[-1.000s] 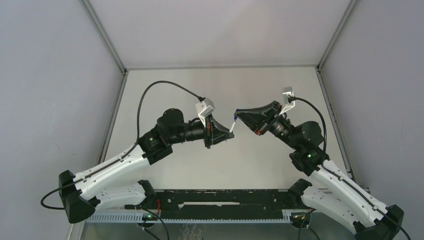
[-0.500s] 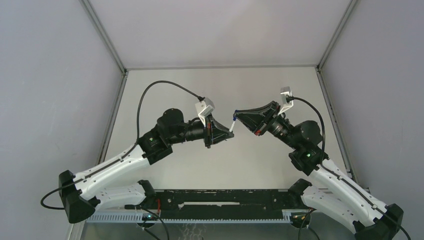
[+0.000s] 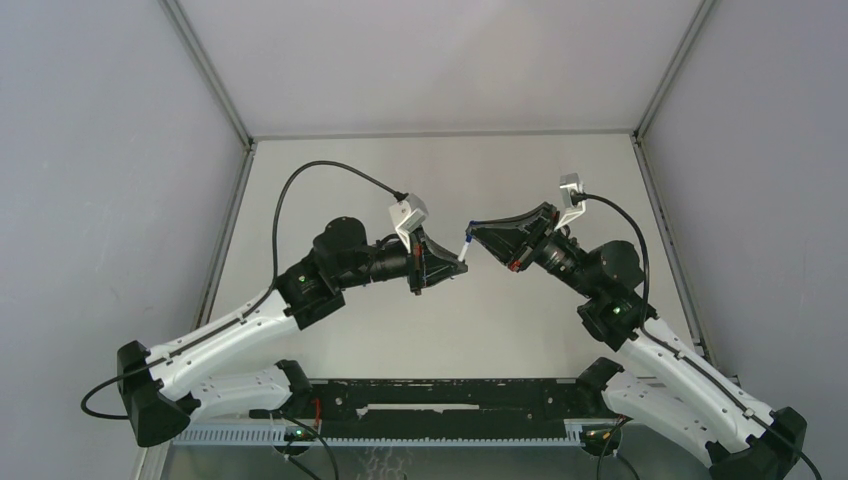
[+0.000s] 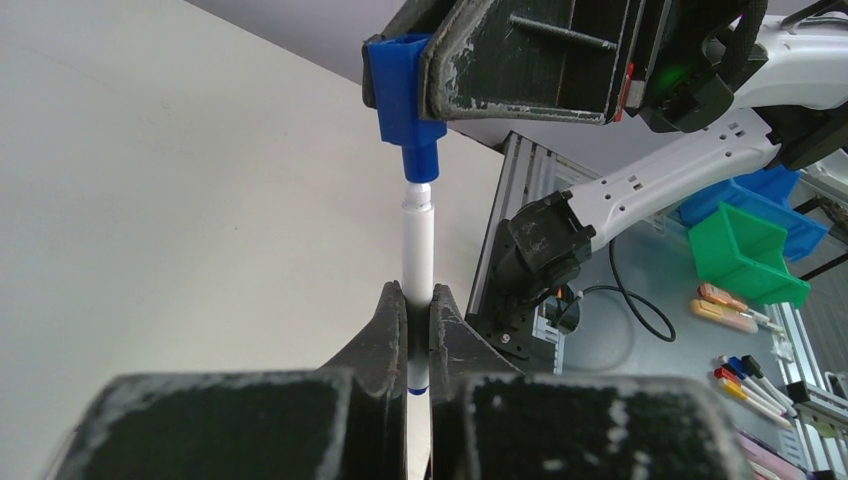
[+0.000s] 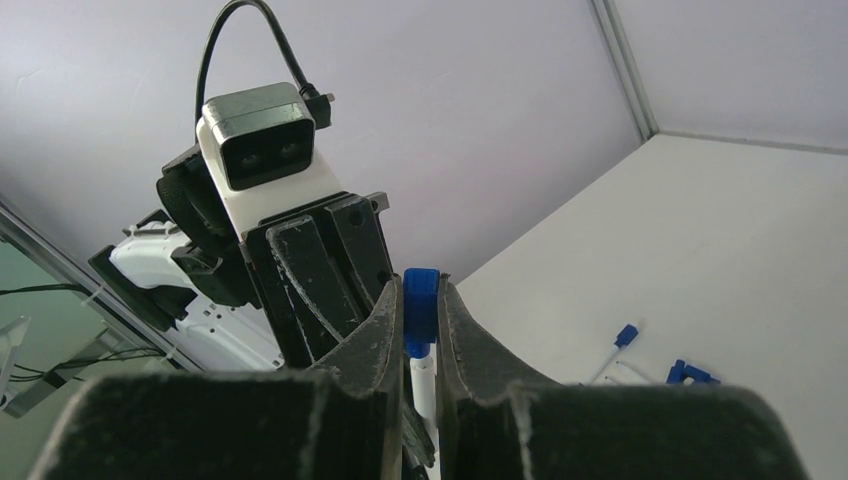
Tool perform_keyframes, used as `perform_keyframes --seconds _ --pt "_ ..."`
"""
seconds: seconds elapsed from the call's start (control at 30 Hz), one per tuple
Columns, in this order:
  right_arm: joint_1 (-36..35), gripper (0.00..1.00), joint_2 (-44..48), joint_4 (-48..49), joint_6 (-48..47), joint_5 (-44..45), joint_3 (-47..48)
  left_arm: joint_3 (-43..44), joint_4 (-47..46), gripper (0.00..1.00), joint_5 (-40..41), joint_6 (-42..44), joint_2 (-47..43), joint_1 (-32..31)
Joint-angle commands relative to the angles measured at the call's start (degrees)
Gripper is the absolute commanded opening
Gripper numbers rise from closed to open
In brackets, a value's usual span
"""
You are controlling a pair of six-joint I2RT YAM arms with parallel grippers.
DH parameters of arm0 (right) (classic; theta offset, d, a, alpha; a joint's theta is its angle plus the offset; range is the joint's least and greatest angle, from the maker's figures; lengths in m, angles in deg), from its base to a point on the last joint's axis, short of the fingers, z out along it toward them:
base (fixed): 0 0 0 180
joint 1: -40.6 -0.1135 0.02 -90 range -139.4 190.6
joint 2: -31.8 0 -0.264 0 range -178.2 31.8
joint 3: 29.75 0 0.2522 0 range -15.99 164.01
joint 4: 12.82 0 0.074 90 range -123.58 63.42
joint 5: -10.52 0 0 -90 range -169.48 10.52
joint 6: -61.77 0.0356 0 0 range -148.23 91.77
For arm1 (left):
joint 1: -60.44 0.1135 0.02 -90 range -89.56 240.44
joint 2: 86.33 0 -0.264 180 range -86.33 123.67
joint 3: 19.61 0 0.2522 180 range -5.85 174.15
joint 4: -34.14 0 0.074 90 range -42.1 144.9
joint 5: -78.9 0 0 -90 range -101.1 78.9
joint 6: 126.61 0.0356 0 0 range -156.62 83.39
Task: Insert the pens into the pen caps
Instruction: Insert the pen cap onto the pen.
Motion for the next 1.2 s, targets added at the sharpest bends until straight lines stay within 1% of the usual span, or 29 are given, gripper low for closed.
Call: perform_keyframes --seconds 0.0,0.2,0.47,0.6,0.7,0.9,1.03,1.07,1.17 --pt "-0.4 0.00 0.0 0.6 -0.8 -1.2 0.3 2.9 -2.9 0.00 1.3 -0.4 -1.2 -0.3" --pt "-0.9 0.00 -1.8 0.3 -1.9 -2.5 0.3 2.9 -2.9 0.00 2.6 -0.6 -1.4 -0.3" --pt "-1.9 0.00 -3.5 0.1 -3.6 -2.3 0.3 2.3 -2.8 0.00 7.4 -1.3 -2.5 -0.3" --pt "-2.3 0.00 -3.8 -0.5 -4.5 -2.6 0.3 2.1 -3.1 0.00 8.4 -1.5 -3.0 -0.3" --pt "-2.4 0.06 -3.8 -0.4 -4.5 -2.6 0.3 2.0 -3.1 0.00 8.5 -1.4 -3.0 -0.3" --pt "-2.1 0.23 -3.3 2.1 -3.2 -1.4 0.6 1.6 -2.7 0.00 7.6 -1.3 -2.5 -0.3" --pt "-1.9 0.36 -3.3 1.5 -3.8 -0.8 3.1 1.6 -2.4 0.00 7.5 -1.4 -2.4 -0.3" --pt "-1.9 0.40 -3.3 1.5 -4.0 -0.6 3.9 1.7 -2.4 0.00 7.6 -1.4 -2.4 -0.3" --pt "-1.8 0.49 -3.5 0.8 -4.7 -0.3 5.7 1.8 -2.3 0.00 7.4 -1.2 -2.3 -0.3"
